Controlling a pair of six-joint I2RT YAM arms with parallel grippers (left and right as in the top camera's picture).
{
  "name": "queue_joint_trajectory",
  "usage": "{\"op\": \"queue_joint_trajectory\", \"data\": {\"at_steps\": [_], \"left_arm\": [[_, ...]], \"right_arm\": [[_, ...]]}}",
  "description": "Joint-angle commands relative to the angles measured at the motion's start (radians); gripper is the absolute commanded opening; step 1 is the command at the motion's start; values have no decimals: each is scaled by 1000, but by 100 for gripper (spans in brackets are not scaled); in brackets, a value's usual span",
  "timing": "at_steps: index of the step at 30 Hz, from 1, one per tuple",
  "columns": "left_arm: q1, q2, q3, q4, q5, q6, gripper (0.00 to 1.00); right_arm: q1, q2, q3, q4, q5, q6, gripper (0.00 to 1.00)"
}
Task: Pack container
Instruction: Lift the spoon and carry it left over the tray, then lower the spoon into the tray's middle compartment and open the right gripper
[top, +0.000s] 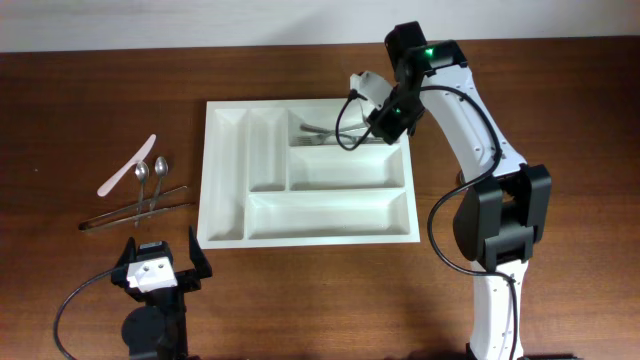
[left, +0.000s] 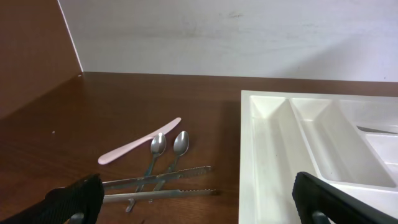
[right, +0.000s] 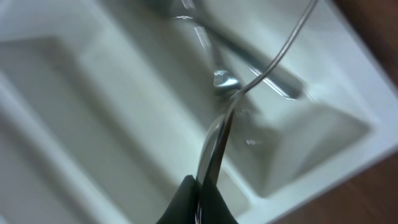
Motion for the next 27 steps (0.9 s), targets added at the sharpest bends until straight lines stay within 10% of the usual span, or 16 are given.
{"op": "queue_joint_trajectory", "data": {"at_steps": [1,27], "left_arm": [[6,-3,-5,2,11,19,99],[6,-3,-5,2,11,19,99]], "right_arm": [[-1,-49,28,-42,-151,-97,4],[-3,-40,15,-197,-143,-451,4]]}}
